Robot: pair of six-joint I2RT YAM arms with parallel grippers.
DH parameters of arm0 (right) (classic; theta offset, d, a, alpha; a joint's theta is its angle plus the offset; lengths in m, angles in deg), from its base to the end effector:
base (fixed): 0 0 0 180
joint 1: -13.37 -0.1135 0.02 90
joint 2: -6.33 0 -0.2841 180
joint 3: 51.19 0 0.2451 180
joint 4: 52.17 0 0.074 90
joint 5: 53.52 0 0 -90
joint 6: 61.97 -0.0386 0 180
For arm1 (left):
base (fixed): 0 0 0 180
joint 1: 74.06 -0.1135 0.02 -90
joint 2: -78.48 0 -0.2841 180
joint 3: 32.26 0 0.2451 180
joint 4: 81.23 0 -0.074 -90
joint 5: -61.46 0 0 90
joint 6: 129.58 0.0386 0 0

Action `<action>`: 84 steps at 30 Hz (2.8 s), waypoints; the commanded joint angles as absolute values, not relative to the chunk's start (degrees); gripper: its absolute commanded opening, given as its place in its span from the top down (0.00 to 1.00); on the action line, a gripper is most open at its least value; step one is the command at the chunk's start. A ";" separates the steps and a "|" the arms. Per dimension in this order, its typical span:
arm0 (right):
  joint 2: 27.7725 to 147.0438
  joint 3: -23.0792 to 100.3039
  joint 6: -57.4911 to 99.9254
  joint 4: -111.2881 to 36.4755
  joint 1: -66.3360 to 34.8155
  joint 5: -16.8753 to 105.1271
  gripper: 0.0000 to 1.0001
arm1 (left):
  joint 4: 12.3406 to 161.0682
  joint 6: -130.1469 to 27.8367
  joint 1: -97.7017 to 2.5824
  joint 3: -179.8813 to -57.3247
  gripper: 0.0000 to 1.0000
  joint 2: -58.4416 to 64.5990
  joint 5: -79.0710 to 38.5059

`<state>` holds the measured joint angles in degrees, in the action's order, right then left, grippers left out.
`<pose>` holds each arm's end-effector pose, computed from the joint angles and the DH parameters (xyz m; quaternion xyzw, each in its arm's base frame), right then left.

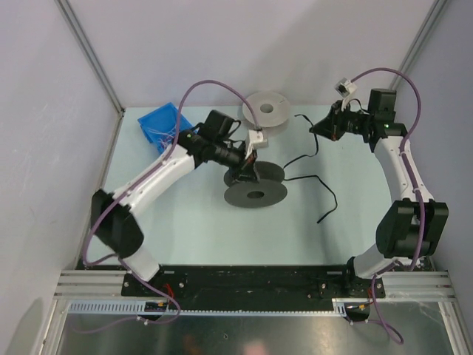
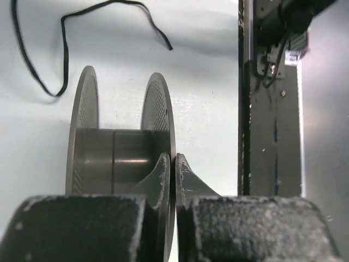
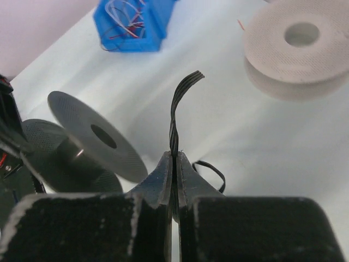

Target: Wrap the cables

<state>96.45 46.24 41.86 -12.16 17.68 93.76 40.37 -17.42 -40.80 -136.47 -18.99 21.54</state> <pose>0.3450 0.0066 0.3775 -0.2929 0.7485 0.3490 0.4818 0.2861 -0.2231 0.3465 0.5210 0.6930 -0.4267 0.2575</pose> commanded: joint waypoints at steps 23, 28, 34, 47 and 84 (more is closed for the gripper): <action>84.25 36.06 60.66 1.21 1.24 97.19 1.00 | 42.63 -2.31 -29.32 -120.31 0.88 -7.00 3.46; 82.32 34.80 62.07 3.16 1.16 96.71 1.00 | 43.77 -2.17 -27.14 -117.05 0.99 -5.10 0.75; 81.51 34.17 61.47 2.58 1.00 97.72 1.00 | 46.85 -2.42 -26.89 -117.27 1.00 -4.32 -5.15; 78.95 30.08 61.81 0.14 -0.71 100.14 1.00 | 47.19 -7.12 -31.64 -123.26 0.28 0.01 4.71; 88.31 18.14 63.80 -27.91 -16.21 88.11 1.00 | 50.40 8.91 -42.69 -115.12 0.49 -5.38 16.48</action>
